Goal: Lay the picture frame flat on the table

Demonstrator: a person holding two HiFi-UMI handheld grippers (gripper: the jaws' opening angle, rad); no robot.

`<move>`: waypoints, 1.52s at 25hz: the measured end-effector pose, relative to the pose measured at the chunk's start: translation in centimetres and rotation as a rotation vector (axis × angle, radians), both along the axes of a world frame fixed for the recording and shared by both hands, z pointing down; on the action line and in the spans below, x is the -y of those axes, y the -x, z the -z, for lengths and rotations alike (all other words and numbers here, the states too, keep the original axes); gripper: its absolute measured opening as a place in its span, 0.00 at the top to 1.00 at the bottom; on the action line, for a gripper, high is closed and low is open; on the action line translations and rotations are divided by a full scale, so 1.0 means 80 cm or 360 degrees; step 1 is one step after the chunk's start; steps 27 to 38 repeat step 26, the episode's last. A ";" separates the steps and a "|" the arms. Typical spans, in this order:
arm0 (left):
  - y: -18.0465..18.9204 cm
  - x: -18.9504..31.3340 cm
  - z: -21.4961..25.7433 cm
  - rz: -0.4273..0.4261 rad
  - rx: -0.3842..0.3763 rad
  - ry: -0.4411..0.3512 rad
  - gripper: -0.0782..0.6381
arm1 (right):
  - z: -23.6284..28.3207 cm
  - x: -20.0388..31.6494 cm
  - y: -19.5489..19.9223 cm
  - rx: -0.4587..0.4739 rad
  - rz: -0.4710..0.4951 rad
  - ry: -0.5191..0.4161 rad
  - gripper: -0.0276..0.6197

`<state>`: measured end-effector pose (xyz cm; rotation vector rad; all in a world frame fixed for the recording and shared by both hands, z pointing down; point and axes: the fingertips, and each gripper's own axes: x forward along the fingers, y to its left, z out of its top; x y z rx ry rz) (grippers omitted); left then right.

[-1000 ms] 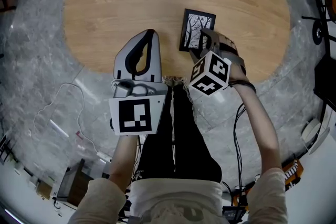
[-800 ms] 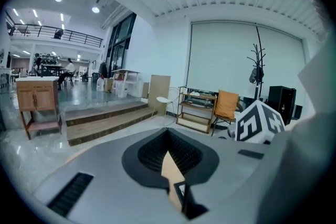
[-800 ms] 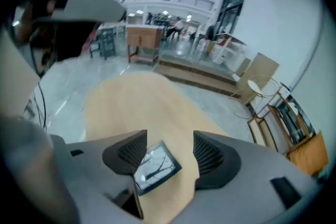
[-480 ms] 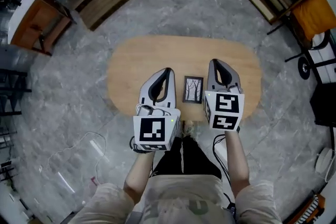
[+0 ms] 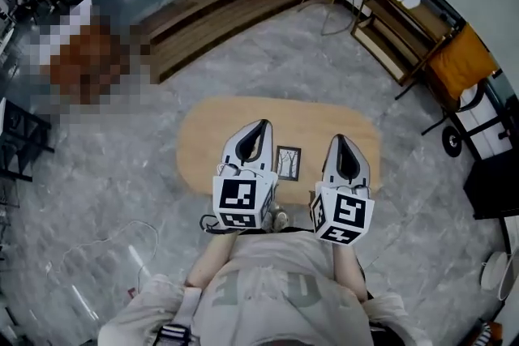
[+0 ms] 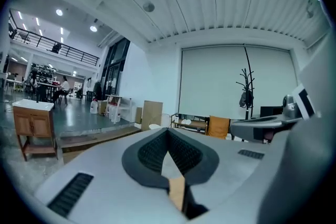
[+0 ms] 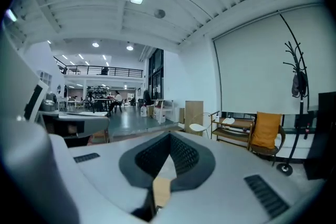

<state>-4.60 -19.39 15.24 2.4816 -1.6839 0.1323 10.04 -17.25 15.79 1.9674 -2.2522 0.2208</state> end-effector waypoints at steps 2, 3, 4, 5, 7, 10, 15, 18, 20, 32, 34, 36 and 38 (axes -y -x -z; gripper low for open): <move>0.002 -0.006 0.009 0.0016 -0.0003 -0.0026 0.88 | 0.000 -0.008 0.002 -0.0028 0.0020 0.0006 0.95; 0.003 -0.006 0.013 0.0018 -0.0001 -0.0040 0.88 | 0.000 -0.007 0.003 -0.0047 0.0032 0.0004 0.95; 0.004 -0.005 0.015 0.0018 0.0001 -0.0050 0.88 | -0.001 -0.006 0.006 -0.0066 0.0045 0.0002 0.95; 0.006 -0.006 0.014 0.0018 0.0006 -0.0052 0.88 | -0.003 -0.006 0.009 -0.0084 0.0057 0.0005 0.95; 0.011 -0.012 0.007 0.0021 0.0014 -0.0038 0.88 | -0.010 -0.013 0.016 -0.0107 0.0077 0.0024 0.95; 0.019 -0.012 0.001 0.0033 0.0007 -0.0037 0.88 | -0.014 -0.014 0.020 -0.0114 0.0089 0.0039 0.95; 0.016 -0.009 -0.004 0.0040 -0.0006 -0.0031 0.88 | -0.020 -0.013 0.007 -0.0114 0.0076 0.0067 0.95; 0.011 -0.007 -0.007 0.0034 -0.0005 -0.0021 0.88 | -0.025 -0.013 0.002 -0.0126 0.0070 0.0085 0.95; 0.009 -0.007 -0.010 0.0025 0.0000 -0.0012 0.88 | -0.030 -0.015 0.002 -0.0133 0.0072 0.0101 0.95; 0.010 -0.022 -0.021 0.0007 0.0026 0.0040 0.88 | -0.045 -0.032 0.010 -0.0116 0.0087 0.0153 0.95; 0.010 -0.022 -0.021 0.0007 0.0026 0.0040 0.88 | -0.045 -0.032 0.010 -0.0116 0.0087 0.0153 0.95; 0.010 -0.022 -0.021 0.0007 0.0026 0.0040 0.88 | -0.045 -0.032 0.010 -0.0116 0.0087 0.0153 0.95; 0.010 -0.022 -0.021 0.0007 0.0026 0.0040 0.88 | -0.045 -0.032 0.010 -0.0116 0.0087 0.0153 0.95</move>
